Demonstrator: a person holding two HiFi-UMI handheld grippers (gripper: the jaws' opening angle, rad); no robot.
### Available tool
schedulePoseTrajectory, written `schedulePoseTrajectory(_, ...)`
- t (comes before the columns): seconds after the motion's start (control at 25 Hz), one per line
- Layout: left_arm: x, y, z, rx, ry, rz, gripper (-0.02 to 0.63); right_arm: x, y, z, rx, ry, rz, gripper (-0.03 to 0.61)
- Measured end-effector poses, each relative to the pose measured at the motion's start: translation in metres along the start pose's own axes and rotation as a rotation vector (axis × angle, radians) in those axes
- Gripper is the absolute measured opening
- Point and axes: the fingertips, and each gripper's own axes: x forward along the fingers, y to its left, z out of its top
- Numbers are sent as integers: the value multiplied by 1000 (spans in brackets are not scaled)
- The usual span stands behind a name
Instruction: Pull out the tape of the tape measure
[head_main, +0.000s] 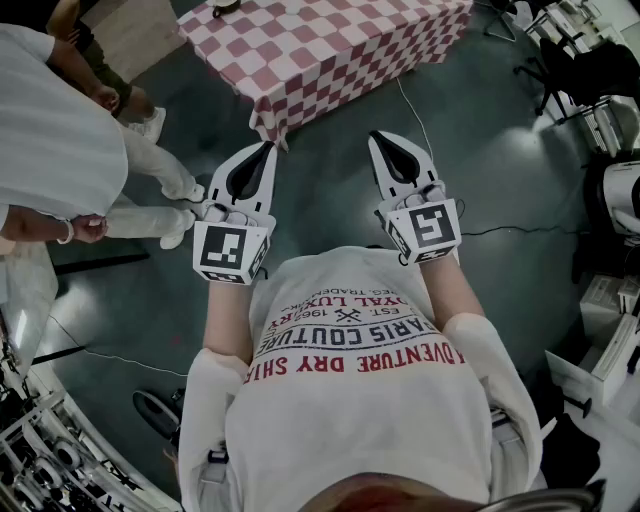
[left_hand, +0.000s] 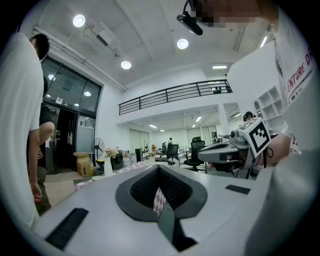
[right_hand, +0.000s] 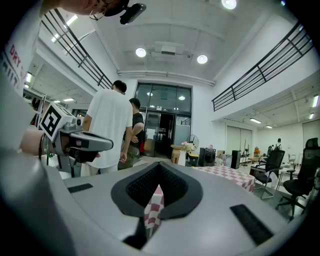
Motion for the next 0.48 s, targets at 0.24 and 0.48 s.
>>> schedulePoseTrajectory(0.24, 1, 4, 0, -8, 2, -3, 14, 0, 3, -4, 18, 6, -1, 27)
schedulePoseTrajectory(0.48, 6, 0, 0, -24, -3, -18, 14, -2, 1, -8, 43, 5, 3, 28)
